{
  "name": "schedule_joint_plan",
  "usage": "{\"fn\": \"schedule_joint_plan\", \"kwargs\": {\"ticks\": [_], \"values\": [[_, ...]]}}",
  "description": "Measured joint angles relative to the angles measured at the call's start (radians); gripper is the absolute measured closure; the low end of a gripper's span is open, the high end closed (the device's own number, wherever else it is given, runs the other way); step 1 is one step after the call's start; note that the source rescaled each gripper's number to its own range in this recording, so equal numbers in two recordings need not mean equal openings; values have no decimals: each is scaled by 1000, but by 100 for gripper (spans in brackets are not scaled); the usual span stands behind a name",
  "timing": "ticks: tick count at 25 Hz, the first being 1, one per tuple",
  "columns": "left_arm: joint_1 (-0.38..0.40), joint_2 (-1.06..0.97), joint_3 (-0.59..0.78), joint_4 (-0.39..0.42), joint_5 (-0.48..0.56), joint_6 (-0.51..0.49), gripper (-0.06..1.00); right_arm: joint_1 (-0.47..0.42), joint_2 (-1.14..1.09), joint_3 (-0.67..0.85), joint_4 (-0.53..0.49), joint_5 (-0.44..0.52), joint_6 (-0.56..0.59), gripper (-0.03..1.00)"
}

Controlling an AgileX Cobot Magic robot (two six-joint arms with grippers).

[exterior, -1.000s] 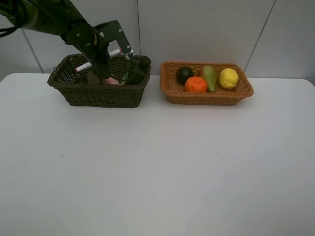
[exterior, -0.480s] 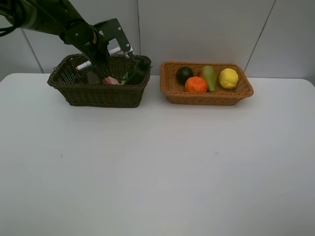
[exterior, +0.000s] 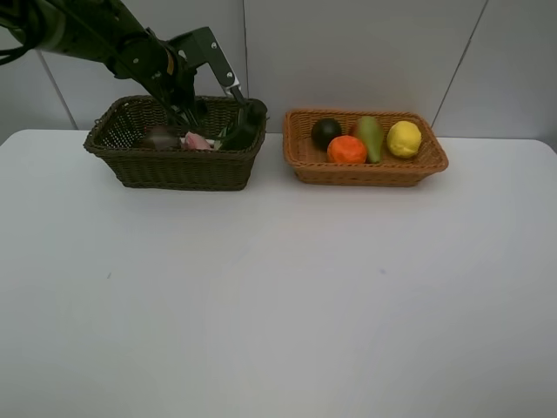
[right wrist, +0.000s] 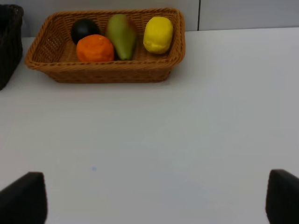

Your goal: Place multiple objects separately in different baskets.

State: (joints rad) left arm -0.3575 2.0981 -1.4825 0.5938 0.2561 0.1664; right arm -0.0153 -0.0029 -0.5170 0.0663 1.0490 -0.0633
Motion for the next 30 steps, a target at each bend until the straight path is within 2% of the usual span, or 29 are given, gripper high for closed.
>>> {"fn": "schedule_joint_plan", "kwargs": {"ticks": [8,17,25,30], "values": [[0,0,0,-35,3,0,-5,0,0,0,0,0,0,-1],[-1,-123,18,-114,130,-2,-5,0,0,0,0,0,0,-1],[-1,-416,234,-208,173,-5,-5,0,0,0,0,0,0,-1],[-1,-634,389,-228,201,-67,-6,0,0,0,0,0,0,-1]]}}
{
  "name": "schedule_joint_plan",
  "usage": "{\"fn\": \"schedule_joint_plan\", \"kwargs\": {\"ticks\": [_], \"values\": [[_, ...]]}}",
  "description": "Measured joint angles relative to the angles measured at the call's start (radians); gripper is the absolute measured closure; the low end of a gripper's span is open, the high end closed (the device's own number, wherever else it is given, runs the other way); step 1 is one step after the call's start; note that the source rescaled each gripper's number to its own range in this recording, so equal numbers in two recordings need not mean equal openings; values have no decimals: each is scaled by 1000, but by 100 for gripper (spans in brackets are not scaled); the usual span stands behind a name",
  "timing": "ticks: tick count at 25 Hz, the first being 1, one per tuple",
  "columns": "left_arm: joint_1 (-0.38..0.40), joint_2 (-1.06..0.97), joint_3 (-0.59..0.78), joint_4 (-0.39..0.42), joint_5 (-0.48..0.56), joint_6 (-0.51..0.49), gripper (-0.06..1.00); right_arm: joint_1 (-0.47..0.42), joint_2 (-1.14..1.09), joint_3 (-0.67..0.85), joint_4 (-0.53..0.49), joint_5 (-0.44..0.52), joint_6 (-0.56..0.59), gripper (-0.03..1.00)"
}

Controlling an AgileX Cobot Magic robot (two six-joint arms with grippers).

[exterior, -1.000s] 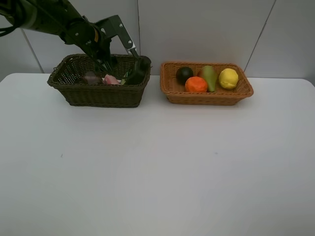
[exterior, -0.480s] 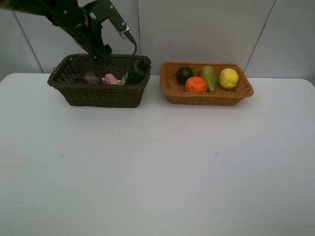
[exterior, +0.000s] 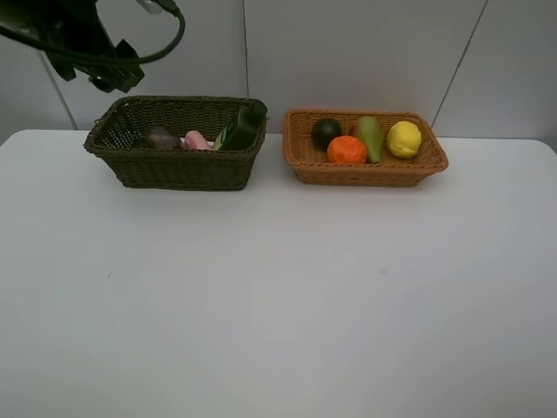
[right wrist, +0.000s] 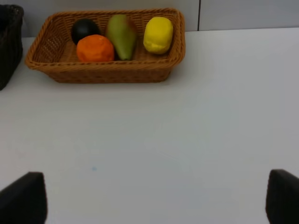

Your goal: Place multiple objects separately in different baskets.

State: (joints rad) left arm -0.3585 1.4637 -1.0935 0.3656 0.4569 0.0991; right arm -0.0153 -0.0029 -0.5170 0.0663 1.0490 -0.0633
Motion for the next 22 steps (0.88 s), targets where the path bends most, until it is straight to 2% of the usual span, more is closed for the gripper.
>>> {"fn": "schedule_joint_plan", "kwargs": {"ticks": [7,12,15,22], "values": [[0,-261,199,-42,108,-37,-6,0,0,0,0,0,0,-1],[0,-456,305,-175,218,-39,-6,0,0,0,0,0,0,-1],[0,-566,342,-257,329,-39,-6,0,0,0,0,0,0,-1],[0,-770,402,-390,557,-39,-6,0,0,0,0,0,0,-1]]}}
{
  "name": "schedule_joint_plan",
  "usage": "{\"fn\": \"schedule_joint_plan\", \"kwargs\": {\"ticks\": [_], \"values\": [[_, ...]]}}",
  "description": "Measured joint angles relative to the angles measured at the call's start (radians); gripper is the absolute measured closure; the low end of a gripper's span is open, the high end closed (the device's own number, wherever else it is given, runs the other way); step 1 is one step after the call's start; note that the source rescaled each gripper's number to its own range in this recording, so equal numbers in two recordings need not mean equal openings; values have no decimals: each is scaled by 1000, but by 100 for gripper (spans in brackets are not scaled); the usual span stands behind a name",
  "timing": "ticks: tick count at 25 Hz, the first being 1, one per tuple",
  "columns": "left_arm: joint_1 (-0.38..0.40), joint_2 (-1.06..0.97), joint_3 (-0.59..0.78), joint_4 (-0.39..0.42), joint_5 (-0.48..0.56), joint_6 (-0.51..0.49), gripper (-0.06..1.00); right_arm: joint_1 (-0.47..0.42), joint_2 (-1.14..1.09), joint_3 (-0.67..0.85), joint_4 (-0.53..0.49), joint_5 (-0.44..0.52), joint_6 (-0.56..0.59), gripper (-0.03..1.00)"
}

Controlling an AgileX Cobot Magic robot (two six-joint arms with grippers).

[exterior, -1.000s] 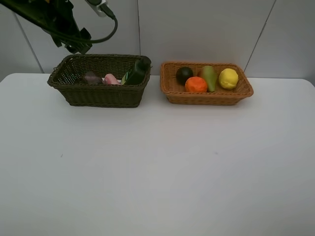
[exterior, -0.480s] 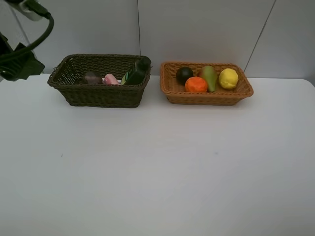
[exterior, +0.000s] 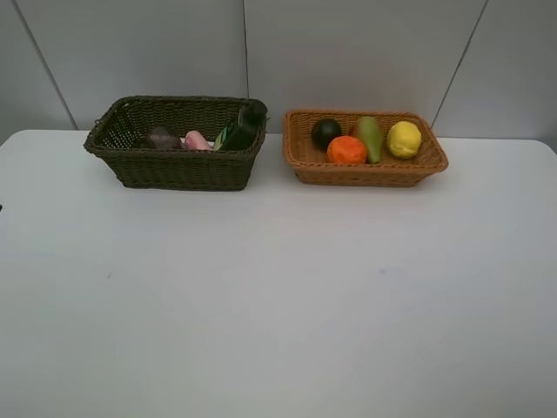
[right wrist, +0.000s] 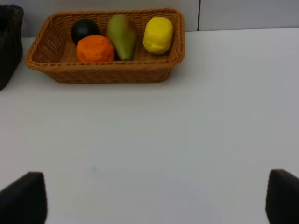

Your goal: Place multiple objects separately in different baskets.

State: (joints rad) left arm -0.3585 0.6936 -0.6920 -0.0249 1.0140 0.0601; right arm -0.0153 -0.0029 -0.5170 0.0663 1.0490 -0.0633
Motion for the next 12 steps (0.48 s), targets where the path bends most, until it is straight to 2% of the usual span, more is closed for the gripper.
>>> {"fn": "schedule_joint_plan", "kwargs": {"ticks": [5,12], "values": [[0,-135,70,-100,90,33,-6,0,0,0,0,0,0,-1],[0,-334,251,-103,99,155,-6,0,0,0,0,0,0,-1]]}}
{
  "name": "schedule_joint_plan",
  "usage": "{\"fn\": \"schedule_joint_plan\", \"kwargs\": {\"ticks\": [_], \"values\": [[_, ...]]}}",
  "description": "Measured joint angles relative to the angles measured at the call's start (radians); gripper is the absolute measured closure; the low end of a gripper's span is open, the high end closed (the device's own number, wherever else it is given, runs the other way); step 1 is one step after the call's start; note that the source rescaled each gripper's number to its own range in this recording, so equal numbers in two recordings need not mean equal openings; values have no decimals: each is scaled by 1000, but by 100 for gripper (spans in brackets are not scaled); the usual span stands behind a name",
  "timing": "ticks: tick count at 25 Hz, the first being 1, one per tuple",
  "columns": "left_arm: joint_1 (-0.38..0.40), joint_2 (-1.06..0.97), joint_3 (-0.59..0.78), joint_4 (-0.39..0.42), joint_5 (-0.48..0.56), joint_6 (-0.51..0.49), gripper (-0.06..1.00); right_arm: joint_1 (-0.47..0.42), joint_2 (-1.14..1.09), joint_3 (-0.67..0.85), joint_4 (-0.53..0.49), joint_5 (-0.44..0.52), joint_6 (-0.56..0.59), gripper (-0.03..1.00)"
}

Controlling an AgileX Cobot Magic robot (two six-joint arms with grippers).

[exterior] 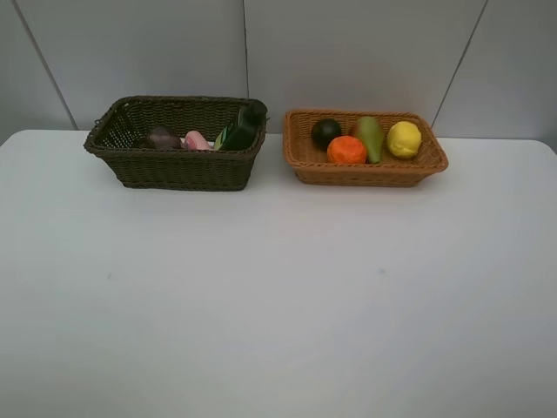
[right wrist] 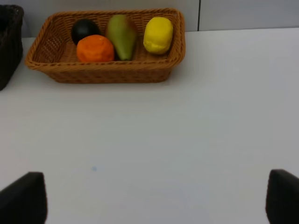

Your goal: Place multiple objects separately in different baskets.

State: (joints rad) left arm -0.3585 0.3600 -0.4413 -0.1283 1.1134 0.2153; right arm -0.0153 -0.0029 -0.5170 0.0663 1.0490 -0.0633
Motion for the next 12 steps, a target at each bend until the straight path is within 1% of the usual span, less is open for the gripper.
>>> {"fn": "schedule_joint_plan", "kwargs": {"ticks": [8,10,12], "values": [[1,-156,19,-4,-21,9,-6,0,0,0,0,0,0,-1],[23,-212,19,-8,-25,8,-6,0,0,0,0,0,0,-1],[60,-264,19,-8,-26,3,-6,0,0,0,0,0,0,-1]]}}
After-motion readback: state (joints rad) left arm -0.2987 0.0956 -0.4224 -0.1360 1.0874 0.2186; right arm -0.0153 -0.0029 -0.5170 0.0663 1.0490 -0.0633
